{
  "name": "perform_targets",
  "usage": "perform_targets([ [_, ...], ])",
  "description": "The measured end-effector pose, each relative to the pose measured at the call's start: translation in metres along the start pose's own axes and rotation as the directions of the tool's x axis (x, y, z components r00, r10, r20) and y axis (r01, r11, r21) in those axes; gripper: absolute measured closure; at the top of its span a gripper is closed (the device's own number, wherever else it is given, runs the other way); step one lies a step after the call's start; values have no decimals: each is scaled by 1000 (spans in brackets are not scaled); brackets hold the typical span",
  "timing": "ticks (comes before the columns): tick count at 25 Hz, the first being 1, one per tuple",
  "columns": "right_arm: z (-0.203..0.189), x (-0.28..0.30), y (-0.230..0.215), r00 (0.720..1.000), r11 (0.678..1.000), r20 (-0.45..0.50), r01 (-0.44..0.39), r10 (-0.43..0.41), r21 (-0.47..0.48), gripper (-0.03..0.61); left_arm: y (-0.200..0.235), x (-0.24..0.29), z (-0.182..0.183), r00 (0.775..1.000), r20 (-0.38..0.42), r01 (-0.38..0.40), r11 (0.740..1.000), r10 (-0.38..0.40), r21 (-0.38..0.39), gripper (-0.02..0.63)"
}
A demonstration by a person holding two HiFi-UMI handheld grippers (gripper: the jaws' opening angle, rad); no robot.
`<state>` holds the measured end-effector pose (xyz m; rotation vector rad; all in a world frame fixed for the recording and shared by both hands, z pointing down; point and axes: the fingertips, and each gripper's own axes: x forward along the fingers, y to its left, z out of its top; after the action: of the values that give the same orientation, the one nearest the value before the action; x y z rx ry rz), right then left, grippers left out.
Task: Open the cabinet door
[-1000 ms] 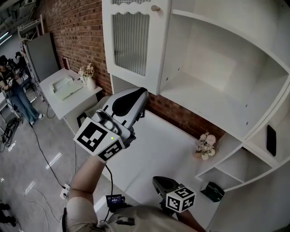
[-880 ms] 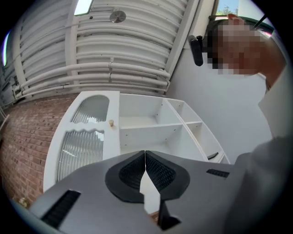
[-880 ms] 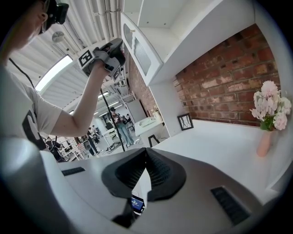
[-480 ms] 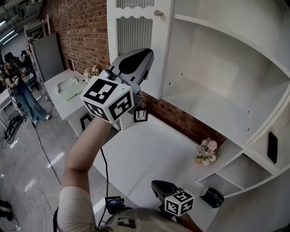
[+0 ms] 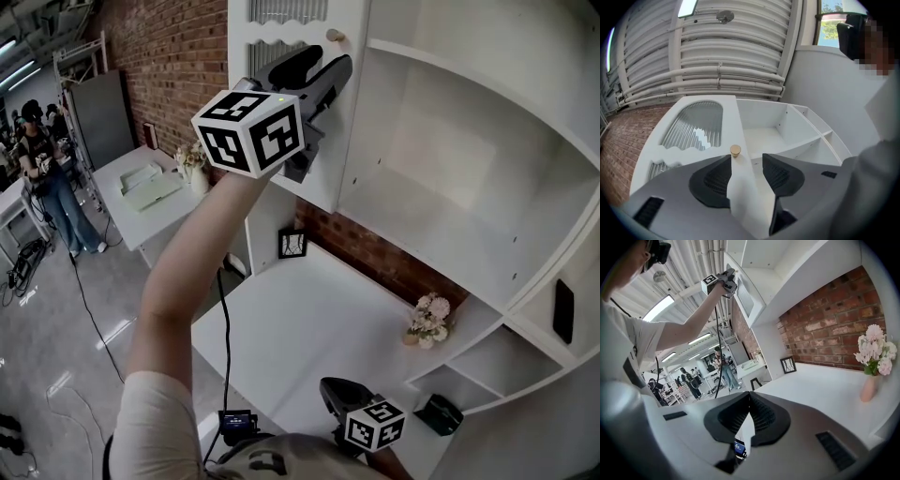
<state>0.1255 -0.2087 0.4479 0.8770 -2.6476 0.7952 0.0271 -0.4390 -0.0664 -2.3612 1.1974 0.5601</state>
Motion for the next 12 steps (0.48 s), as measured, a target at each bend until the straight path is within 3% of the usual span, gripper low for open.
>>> perform_targets([
  [5, 1, -1, -4, 1000, 1000, 4, 12, -12, 0, 555, 7, 22, 10, 998, 26, -64, 997, 63, 47, 410],
  [12, 1, -8, -15, 999, 999, 16, 30, -31, 21, 557, 24, 36, 14, 991, 54, -124, 991, 122, 39, 431],
])
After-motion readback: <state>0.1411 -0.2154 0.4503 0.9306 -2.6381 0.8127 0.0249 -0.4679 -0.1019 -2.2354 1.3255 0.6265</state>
